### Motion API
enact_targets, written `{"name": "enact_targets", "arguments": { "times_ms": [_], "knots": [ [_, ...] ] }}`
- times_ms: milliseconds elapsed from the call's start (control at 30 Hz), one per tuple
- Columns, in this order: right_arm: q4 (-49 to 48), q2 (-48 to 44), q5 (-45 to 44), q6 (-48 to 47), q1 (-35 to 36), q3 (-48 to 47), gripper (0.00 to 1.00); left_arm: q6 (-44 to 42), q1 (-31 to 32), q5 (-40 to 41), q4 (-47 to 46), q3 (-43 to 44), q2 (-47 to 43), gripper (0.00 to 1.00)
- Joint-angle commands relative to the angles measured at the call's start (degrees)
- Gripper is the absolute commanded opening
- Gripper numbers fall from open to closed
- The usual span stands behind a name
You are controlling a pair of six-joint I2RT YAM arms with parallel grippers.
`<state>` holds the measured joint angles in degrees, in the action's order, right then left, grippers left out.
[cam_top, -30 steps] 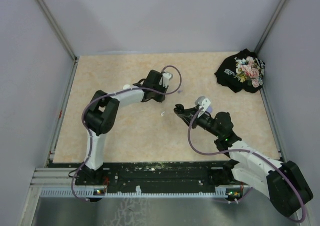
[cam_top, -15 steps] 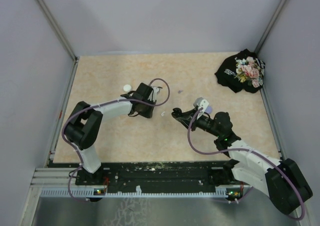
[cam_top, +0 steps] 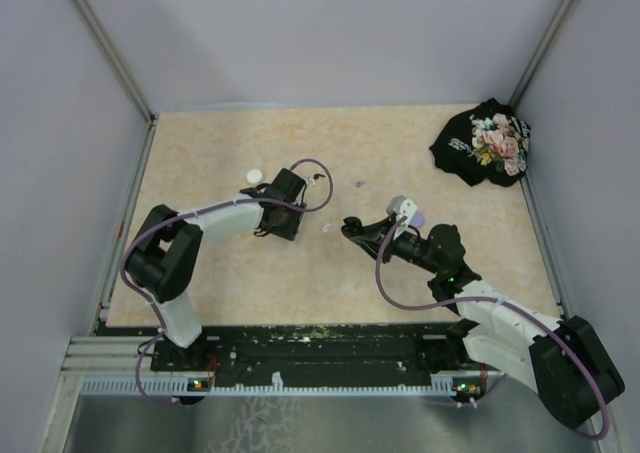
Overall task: Insert the wireless bluetooth earbuds into the charging case
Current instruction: Move the earbud to the center of the board.
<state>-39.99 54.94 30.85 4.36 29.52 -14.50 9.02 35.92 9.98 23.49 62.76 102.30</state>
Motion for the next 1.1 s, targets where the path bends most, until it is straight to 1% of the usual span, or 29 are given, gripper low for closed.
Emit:
{"name": "enact_targets", "arguments": {
  "times_ms": [0, 67, 267, 467, 733, 867, 1067],
  "knots": [
    [-4.21, -0.19, 0.9, 0.55, 0.35, -0.2, 0.0, 1.4, -0.01, 5.4, 5.0, -0.3, -1.44, 0.52],
    [-4.31, -0.18, 0.83, 0.61, 0.36, -0.09, 0.0, 2.12, -0.33, 7.24, 5.18, -0.31, -1.53, 0.52],
    [-4.81, -0.19, 0.6, 1.32, 0.37, 0.07, 0.0, 3.2, -2.5, 7.22, 2.01, 1.17, -0.6, 0.52],
    [-4.62, -0.86, 1.05, 1.56, 0.36, 0.25, 0.0, 3.08, -3.48, 9.37, 4.02, 4.46, 0.51, 0.53],
    [-4.86, -0.66, 0.79, 1.56, 0.36, 0.35, 0.0, 6.54, -1.54, 3.53, 6.66, 6.22, -3.59, 0.54],
    [-4.78, -0.48, 0.79, 1.6, 0.37, 0.29, 0.0, 8.7, -0.84, 2.23, 7.54, 7.89, -2.22, 0.54],
    [-3.8, -1.07, 0.23, 1.55, 0.37, 0.42, 0.0, 9.08, -0.83, 1.51, 7.94, 10.0, 1.02, 0.49]
  ]
}}
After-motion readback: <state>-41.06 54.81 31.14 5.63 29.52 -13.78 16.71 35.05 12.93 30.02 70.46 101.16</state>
